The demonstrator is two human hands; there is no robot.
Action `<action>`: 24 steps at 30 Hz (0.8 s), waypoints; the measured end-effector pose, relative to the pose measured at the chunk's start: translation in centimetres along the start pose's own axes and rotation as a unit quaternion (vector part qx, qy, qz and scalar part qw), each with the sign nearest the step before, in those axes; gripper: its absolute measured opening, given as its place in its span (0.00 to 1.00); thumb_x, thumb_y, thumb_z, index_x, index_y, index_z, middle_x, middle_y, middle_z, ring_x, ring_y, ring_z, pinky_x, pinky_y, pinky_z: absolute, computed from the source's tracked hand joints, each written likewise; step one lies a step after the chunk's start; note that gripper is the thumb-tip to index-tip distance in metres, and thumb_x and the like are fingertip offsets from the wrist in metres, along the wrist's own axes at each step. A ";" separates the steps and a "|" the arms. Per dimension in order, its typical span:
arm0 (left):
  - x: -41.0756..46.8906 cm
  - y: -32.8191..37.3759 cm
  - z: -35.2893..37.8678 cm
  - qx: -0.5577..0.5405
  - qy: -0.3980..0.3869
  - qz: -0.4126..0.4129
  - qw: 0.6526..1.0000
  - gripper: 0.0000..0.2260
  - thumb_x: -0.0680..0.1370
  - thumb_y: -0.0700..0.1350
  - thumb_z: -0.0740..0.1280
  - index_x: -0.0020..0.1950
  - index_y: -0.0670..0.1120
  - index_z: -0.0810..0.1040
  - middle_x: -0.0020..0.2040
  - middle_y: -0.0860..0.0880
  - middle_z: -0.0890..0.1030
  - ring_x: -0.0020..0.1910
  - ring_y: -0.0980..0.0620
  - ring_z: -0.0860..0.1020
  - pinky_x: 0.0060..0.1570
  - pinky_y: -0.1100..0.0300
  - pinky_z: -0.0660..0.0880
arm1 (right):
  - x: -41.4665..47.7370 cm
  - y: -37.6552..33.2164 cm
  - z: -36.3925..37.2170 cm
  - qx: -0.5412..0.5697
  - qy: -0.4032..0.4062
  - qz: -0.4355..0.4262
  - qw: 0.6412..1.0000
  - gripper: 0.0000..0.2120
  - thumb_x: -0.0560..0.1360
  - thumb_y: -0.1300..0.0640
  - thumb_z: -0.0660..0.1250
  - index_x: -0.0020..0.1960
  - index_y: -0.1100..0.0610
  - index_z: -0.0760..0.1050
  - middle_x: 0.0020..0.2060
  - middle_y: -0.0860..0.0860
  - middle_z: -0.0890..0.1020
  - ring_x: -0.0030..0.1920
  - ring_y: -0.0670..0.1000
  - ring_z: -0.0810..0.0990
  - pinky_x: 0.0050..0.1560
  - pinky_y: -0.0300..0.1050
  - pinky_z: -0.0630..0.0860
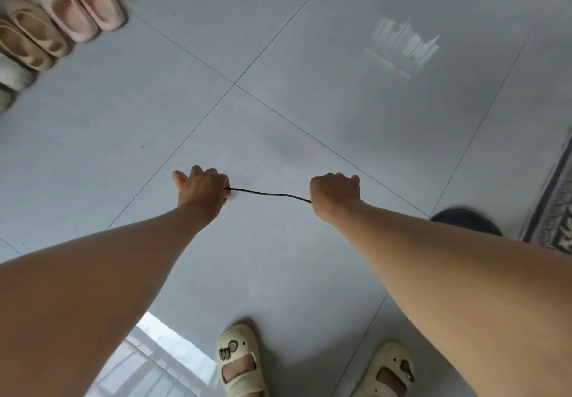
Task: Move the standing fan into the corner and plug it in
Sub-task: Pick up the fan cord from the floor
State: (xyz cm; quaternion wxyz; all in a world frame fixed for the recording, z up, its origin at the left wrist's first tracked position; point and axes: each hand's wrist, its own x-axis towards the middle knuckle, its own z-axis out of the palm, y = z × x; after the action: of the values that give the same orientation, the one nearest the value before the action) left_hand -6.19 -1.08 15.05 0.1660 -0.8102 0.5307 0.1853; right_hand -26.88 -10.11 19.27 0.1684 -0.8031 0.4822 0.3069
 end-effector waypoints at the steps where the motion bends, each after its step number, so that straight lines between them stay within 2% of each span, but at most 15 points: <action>1: -0.3 0.4 -1.5 -0.015 0.002 0.001 1.000 0.09 0.80 0.47 0.61 0.51 0.55 0.80 0.49 0.53 0.79 0.51 0.49 0.70 0.47 0.52 0.57 | -0.8 0.6 -1.0 -0.002 -0.006 0.011 1.000 0.09 0.71 0.69 0.61 0.45 0.56 0.71 0.36 0.51 0.70 0.57 0.58 0.74 0.56 0.51 0.64; 3: -1.1 1.6 -4.1 -0.062 0.005 0.011 0.998 0.10 0.80 0.44 0.60 0.48 0.55 0.80 0.47 0.53 0.80 0.48 0.51 0.68 0.46 0.53 0.55 | -2.4 1.3 -2.7 0.015 -0.019 0.026 0.999 0.10 0.69 0.70 0.61 0.38 0.57 0.65 0.32 0.51 0.67 0.56 0.58 0.74 0.56 0.51 0.65; 4: -1.8 2.4 -5.8 -0.095 0.009 0.018 0.995 0.11 0.80 0.43 0.59 0.45 0.56 0.79 0.46 0.54 0.80 0.46 0.51 0.68 0.45 0.53 0.54 | -3.5 1.7 -3.7 0.030 -0.022 0.032 0.999 0.10 0.70 0.70 0.60 0.38 0.56 0.65 0.32 0.51 0.69 0.55 0.57 0.74 0.56 0.51 0.65; 6: -3.1 3.8 -8.5 -0.198 -0.007 0.032 0.980 0.12 0.78 0.42 0.59 0.39 0.54 0.77 0.42 0.53 0.80 0.44 0.51 0.73 0.45 0.55 0.57 | -5.2 2.0 -5.1 0.057 -0.019 0.037 0.998 0.08 0.72 0.68 0.60 0.45 0.56 0.72 0.39 0.53 0.76 0.52 0.57 0.74 0.54 0.49 0.65; 8: -4.3 5.0 -11.1 -0.316 -0.056 0.054 0.946 0.11 0.76 0.42 0.60 0.37 0.53 0.78 0.39 0.52 0.79 0.39 0.49 0.73 0.39 0.58 0.63 | -6.7 2.3 -6.5 0.093 -0.004 0.038 0.995 0.10 0.75 0.65 0.62 0.53 0.56 0.78 0.48 0.54 0.80 0.51 0.57 0.74 0.52 0.48 0.64; 10: -6.0 6.5 -14.3 -0.349 -0.084 0.101 0.928 0.09 0.75 0.42 0.63 0.38 0.51 0.80 0.40 0.49 0.80 0.38 0.48 0.74 0.34 0.60 0.66 | -8.6 3.0 -8.4 0.132 0.012 0.039 0.990 0.12 0.75 0.63 0.63 0.55 0.55 0.79 0.52 0.53 0.82 0.55 0.57 0.77 0.53 0.49 0.66; 13: -7.7 8.8 -18.5 -0.327 -0.086 0.167 0.926 0.08 0.76 0.43 0.64 0.42 0.49 0.82 0.41 0.47 0.81 0.41 0.47 0.76 0.39 0.59 0.69 | -11.0 3.9 -11.3 0.187 0.029 0.032 0.981 0.11 0.76 0.60 0.66 0.57 0.52 0.78 0.54 0.52 0.82 0.58 0.57 0.78 0.57 0.50 0.69; 16: -9.4 10.7 -22.3 -0.320 -0.088 0.204 0.921 0.09 0.77 0.44 0.63 0.43 0.48 0.82 0.38 0.49 0.79 0.34 0.50 0.74 0.35 0.57 0.72 | -13.7 5.1 -14.0 0.226 0.060 0.028 0.972 0.09 0.76 0.57 0.67 0.56 0.51 0.79 0.53 0.52 0.83 0.56 0.57 0.80 0.59 0.50 0.72; 19: -10.9 11.8 -26.0 -0.279 -0.082 0.242 0.926 0.09 0.77 0.44 0.63 0.45 0.46 0.82 0.35 0.51 0.78 0.41 0.47 0.77 0.41 0.53 0.73 | -16.6 6.7 -16.3 0.226 0.082 0.038 0.970 0.08 0.76 0.59 0.65 0.52 0.53 0.81 0.50 0.54 0.84 0.52 0.58 0.82 0.56 0.48 0.70; 21: -11.8 12.1 -28.7 -0.219 -0.091 0.266 0.935 0.08 0.76 0.46 0.64 0.42 0.45 0.81 0.35 0.53 0.78 0.42 0.49 0.76 0.41 0.56 0.69 | -18.7 8.2 -17.7 0.230 0.089 0.054 0.968 0.09 0.76 0.60 0.66 0.53 0.53 0.82 0.50 0.55 0.84 0.52 0.60 0.82 0.56 0.48 0.70; 24: -12.7 12.2 -32.5 -0.147 -0.115 0.274 0.943 0.07 0.75 0.47 0.66 0.37 0.51 0.78 0.35 0.55 0.78 0.39 0.53 0.75 0.37 0.60 0.67 | -22.0 10.5 -19.7 0.244 0.099 0.084 0.961 0.09 0.76 0.59 0.66 0.55 0.56 0.82 0.51 0.56 0.84 0.52 0.61 0.82 0.57 0.48 0.71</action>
State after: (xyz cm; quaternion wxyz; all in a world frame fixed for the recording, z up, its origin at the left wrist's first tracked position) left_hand -18.08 -10.70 48.71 0.0473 -0.6222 0.6764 0.3913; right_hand -37.25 -11.52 48.81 0.2844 -0.7209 0.6221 0.1116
